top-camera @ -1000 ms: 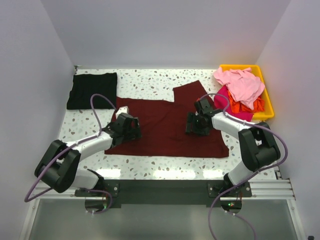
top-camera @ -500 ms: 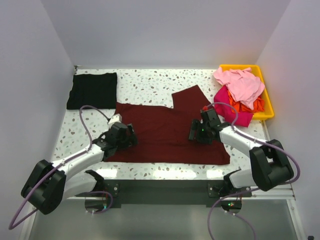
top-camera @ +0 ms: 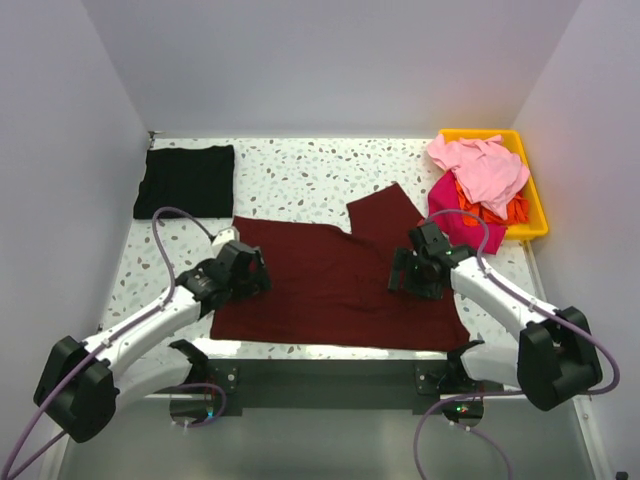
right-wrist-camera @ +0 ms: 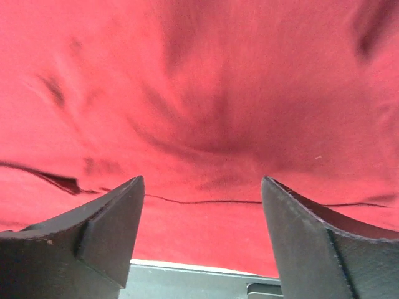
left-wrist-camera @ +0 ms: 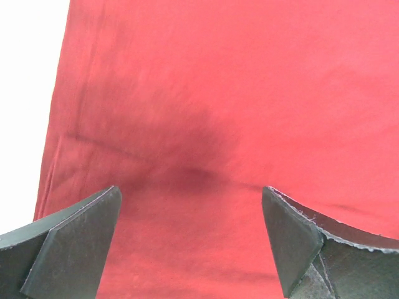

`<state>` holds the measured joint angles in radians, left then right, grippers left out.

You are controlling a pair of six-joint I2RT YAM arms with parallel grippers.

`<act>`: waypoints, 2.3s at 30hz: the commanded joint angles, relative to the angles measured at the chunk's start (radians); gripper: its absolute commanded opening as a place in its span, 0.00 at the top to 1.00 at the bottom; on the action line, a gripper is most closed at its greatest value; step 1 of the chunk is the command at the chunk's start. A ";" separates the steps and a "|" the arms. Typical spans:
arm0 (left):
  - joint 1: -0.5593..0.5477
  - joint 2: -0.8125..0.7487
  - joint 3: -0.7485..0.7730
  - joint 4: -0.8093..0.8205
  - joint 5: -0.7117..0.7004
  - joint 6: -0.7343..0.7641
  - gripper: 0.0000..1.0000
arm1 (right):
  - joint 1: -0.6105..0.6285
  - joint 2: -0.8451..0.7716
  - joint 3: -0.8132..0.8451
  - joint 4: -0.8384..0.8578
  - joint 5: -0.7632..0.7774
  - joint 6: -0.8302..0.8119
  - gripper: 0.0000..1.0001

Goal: Fold and stack the t-shirts
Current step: Fold the tshirt

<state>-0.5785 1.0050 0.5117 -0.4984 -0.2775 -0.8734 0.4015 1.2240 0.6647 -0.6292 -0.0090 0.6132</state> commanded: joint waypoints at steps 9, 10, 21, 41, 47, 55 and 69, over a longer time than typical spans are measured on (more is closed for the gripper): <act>0.000 0.266 0.209 0.185 -0.097 0.145 0.00 | -0.116 0.123 0.162 0.022 0.135 -0.067 0.18; 0.002 0.282 0.209 0.201 -0.098 0.151 0.00 | -0.144 0.126 0.156 0.032 0.132 -0.070 0.18; 0.029 0.391 0.111 0.366 -0.094 0.165 0.00 | -0.234 0.163 0.095 0.137 0.179 -0.096 0.18; 0.040 0.365 -0.004 0.278 -0.127 0.059 0.00 | -0.336 0.204 0.075 0.059 0.144 -0.076 0.11; 0.039 0.343 0.034 0.268 -0.117 0.076 0.00 | -0.337 0.187 0.108 0.054 0.109 -0.090 0.09; 0.054 0.310 0.310 0.178 -0.141 0.191 0.00 | -0.336 0.120 0.337 -0.026 0.026 -0.179 0.09; 0.206 0.360 0.378 0.170 -0.031 0.252 0.00 | -0.336 0.603 0.921 0.029 -0.031 -0.322 0.14</act>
<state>-0.3862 1.3647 0.8860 -0.3210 -0.3252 -0.6552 0.0708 1.7340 1.4956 -0.6014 -0.0051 0.3378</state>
